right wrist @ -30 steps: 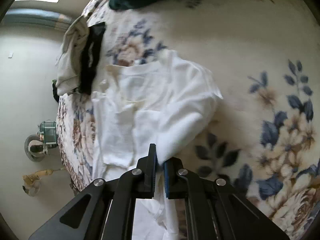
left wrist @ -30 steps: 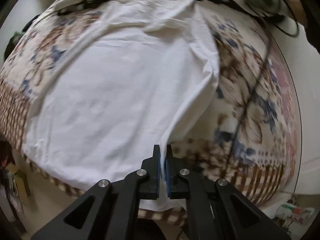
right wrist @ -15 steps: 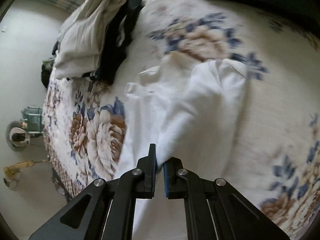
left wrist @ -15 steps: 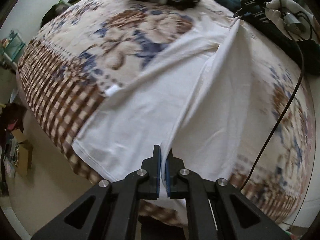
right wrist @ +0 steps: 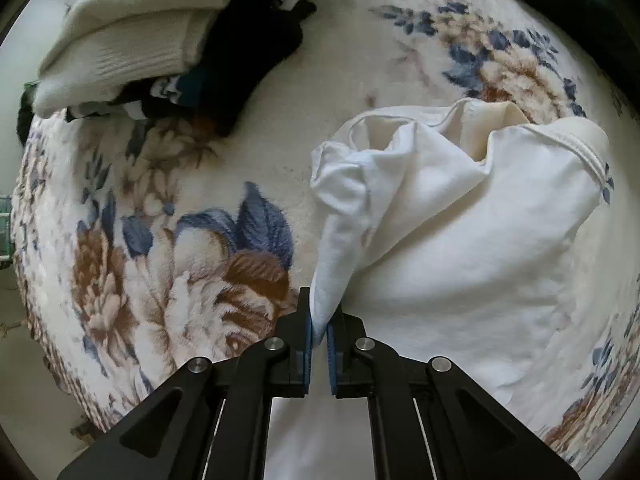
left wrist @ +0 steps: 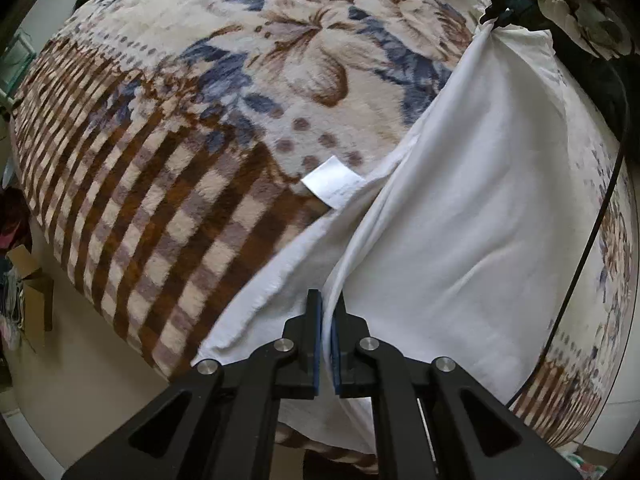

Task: Fold small clothes
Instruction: 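Lift the hem with the left tool while the right tool grips the shirt's other end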

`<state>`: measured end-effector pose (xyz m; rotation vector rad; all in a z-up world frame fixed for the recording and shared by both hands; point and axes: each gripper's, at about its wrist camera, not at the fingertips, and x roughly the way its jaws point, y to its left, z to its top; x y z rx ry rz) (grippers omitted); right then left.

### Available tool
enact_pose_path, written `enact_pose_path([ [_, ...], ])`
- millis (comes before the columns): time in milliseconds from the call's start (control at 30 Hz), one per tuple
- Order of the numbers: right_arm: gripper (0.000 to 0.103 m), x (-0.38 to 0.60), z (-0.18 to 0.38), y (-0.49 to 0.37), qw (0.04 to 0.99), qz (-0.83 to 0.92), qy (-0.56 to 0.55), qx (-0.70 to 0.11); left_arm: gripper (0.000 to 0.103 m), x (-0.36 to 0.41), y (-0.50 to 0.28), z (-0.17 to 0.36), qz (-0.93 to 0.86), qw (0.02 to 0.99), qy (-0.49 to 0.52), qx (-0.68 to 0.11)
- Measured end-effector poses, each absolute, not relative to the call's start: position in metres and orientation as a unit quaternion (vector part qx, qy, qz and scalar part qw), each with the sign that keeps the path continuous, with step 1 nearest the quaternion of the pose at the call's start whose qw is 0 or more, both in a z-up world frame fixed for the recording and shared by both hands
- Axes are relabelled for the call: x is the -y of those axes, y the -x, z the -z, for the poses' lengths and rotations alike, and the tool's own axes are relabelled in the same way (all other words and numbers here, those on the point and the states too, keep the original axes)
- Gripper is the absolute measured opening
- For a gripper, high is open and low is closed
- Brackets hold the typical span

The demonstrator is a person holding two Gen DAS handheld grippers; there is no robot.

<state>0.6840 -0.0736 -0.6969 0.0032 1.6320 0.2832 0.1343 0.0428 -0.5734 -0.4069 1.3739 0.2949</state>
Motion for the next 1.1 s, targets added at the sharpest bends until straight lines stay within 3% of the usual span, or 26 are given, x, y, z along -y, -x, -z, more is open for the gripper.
enact_pose_path([
  [133,0.009,0.070,0.702,-0.685,0.667,-0.115,0.004,-0.737,0.008,-0.079,-0.122,0.576,-0.134,0.730,0.244,-0.624],
  [167,0.017,0.070,0.701,-0.685,0.660,-0.122,-0.006,-0.741,0.008,-0.091,-0.116,0.573,-0.134,0.727,0.273,-0.616],
  [200,0.038,0.070,0.698,-0.684,0.654,-0.132,-0.018,-0.745,0.016,-0.103,-0.110,0.569,-0.135,0.722,0.296,-0.610],
  [233,0.049,0.071,0.691,-0.682,0.649,-0.145,-0.031,-0.746,0.030,-0.115,-0.104,0.563,-0.140,0.719,0.310,-0.607],
  [267,0.068,0.074,0.682,-0.678,0.652,-0.156,-0.038,-0.741,0.033,-0.127,-0.096,0.555,-0.153,0.718,0.314,-0.602],
  [300,0.071,0.077,0.671,-0.673,0.659,-0.164,-0.042,-0.733,0.033,-0.137,-0.091,0.549,-0.157,0.720,0.321,-0.595],
  [433,0.071,0.098,0.623,-0.631,0.680,-0.184,-0.038,-0.709,0.035,-0.163,-0.079,0.524,-0.151,0.719,0.329,-0.593],
  [567,0.071,0.134,0.596,-0.554,0.674,-0.180,-0.062,-0.713,0.035,-0.139,-0.095,0.514,-0.097,0.727,0.274,-0.622],
  [833,0.071,0.204,0.637,-0.369,0.616,-0.110,-0.124,-0.770,0.035,-0.074,-0.118,0.571,-0.047,0.697,0.152,-0.699],
  [867,0.071,0.212,0.649,-0.352,0.607,-0.101,-0.136,-0.776,0.032,-0.070,-0.118,0.577,-0.042,0.700,0.143,-0.699],
  [933,0.071,0.224,0.671,-0.314,0.591,-0.083,-0.163,-0.786,0.005,-0.064,-0.119,0.584,-0.031,0.704,0.116,-0.700],
  [1100,0.067,0.239,0.722,-0.238,0.550,-0.042,-0.215,-0.806,0.002,-0.066,-0.121,0.587,-0.009,0.713,0.097,-0.694],
])
